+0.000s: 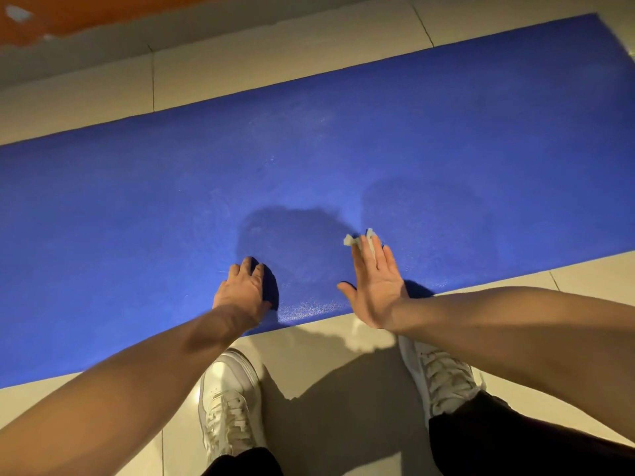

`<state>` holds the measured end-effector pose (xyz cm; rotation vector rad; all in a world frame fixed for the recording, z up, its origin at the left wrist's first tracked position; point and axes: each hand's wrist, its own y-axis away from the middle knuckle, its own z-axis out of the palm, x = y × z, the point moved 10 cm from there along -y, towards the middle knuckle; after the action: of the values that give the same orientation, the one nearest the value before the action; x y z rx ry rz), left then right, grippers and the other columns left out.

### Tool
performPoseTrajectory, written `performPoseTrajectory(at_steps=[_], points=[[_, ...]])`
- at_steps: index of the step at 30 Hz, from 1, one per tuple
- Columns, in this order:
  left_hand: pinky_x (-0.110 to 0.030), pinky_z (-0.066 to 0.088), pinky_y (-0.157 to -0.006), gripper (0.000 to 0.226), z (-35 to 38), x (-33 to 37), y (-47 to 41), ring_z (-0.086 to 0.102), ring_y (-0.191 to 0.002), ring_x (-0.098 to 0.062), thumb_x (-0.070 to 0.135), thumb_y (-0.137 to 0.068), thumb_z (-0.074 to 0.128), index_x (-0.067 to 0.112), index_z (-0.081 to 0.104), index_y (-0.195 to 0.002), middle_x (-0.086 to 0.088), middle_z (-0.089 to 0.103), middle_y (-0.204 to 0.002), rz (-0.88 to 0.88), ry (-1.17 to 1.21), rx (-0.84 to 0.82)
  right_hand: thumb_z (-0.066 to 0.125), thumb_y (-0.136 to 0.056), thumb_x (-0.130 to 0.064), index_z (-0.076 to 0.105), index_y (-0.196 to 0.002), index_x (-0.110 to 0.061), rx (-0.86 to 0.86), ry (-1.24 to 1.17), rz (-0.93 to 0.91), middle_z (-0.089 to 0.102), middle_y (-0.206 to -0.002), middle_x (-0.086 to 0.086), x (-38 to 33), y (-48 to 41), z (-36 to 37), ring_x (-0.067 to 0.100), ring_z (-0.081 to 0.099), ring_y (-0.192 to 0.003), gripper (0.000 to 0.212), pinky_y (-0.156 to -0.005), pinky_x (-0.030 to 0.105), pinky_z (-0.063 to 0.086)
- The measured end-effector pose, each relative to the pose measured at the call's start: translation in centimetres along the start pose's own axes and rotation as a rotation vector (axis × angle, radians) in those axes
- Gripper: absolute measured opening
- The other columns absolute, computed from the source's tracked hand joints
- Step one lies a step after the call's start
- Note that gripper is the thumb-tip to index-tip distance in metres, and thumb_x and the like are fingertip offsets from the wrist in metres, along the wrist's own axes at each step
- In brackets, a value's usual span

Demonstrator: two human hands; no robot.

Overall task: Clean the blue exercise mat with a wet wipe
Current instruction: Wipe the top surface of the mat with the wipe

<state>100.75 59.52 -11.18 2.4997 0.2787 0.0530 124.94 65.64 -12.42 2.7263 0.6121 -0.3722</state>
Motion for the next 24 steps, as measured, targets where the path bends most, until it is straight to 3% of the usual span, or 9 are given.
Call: performPoseTrajectory(at_steps=[2,4,8,10,14,19,21,24], points=[[-0.041,0.041,-0.109,0.086,0.2,0.4,0.0,0.026,-0.138,-0.030,0.039,-0.089,0.067,0.013,0.021,-0.156,-0.006,0.017,-0.160,0.003,-0.006,-0.003,0.040,-0.101,-0.055,-0.006,-0.160,-0.008,0.003,0.084,0.030,-0.009,-0.168,0.005,-1.6,0.9,0.9,0.034,-0.022,-0.152,0.088,-0.125,0.051,0.001],[-0.040,0.041,-0.109,0.085,0.2,1.0,0.0,0.026,-0.139,-0.030,0.039,-0.089,0.067,0.013,0.022,-0.156,-0.006,0.017,-0.160,0.015,-0.016,-0.003,0.022,-0.101,-0.064,-0.011,-0.158,-0.001,-0.032,0.321,-0.115,-0.016,-0.167,0.013,-4.9,2.7,2.5,0.044,-0.025,-0.149,0.091,-0.124,0.055,0.001],[-0.040,0.042,-0.108,0.082,0.1,2.5,-0.2,0.027,-0.137,-0.028,0.037,-0.087,0.066,0.016,0.026,-0.155,-0.003,0.020,-0.159,0.046,-0.015,0.002,0.012,-0.100,-0.066,-0.010,-0.159,-0.007,-0.133,0.343,-0.434,-0.021,-0.165,0.016,-7.5,5.2,4.4,0.038,-0.034,-0.147,0.087,-0.124,0.053,-0.003],[-0.041,0.042,-0.109,0.081,-0.1,3.3,-0.3,0.027,-0.137,-0.028,0.037,-0.087,0.066,0.017,0.027,-0.155,-0.002,0.020,-0.159,0.065,-0.023,0.002,0.011,-0.101,-0.065,-0.010,-0.159,-0.009,-0.139,0.404,-0.499,-0.020,-0.166,0.015,-7.0,5.2,4.2,0.037,-0.033,-0.148,0.084,-0.124,0.052,-0.003],[-0.042,0.043,-0.108,0.081,-0.3,5.0,-0.5,0.028,-0.137,-0.028,0.042,-0.087,0.067,0.019,0.028,-0.154,-0.001,0.021,-0.158,0.112,-0.022,0.005,0.010,-0.102,-0.061,-0.012,-0.158,-0.003,-0.102,0.487,-0.302,-0.018,-0.166,0.015,-2.1,4.4,2.2,0.039,-0.029,-0.149,0.082,-0.124,0.052,-0.003],[-0.041,0.045,-0.106,0.080,-0.5,5.7,-0.3,0.030,-0.134,-0.026,0.045,-0.085,0.068,0.022,0.031,-0.152,0.002,0.025,-0.156,0.116,0.033,0.010,0.040,-0.099,-0.060,-0.013,-0.159,-0.013,-0.090,0.080,0.113,-0.017,-0.167,0.008,3.4,3.3,0.3,0.029,-0.028,-0.151,0.093,-0.125,0.045,-0.008],[-0.041,0.047,-0.104,0.080,-0.8,5.7,-0.3,0.030,-0.133,-0.025,0.044,-0.085,0.069,0.022,0.031,-0.152,0.004,0.025,-0.153,0.103,0.051,0.009,0.035,-0.098,-0.064,-0.010,-0.159,-0.008,-0.106,0.152,0.092,-0.016,-0.167,0.009,1.8,3.4,1.0,0.035,-0.031,-0.149,0.094,-0.125,0.050,-0.005],[-0.041,0.047,-0.103,0.078,-1.7,5.8,-0.7,0.030,-0.132,-0.026,0.042,-0.086,0.069,0.020,0.033,-0.151,0.004,0.025,-0.152,0.087,0.071,0.019,0.018,-0.099,-0.069,-0.012,-0.158,-0.003,-0.150,0.406,-0.167,-0.021,-0.165,0.018,-3.9,4.9,2.8,0.045,-0.031,-0.146,0.093,-0.123,0.055,-0.004]])
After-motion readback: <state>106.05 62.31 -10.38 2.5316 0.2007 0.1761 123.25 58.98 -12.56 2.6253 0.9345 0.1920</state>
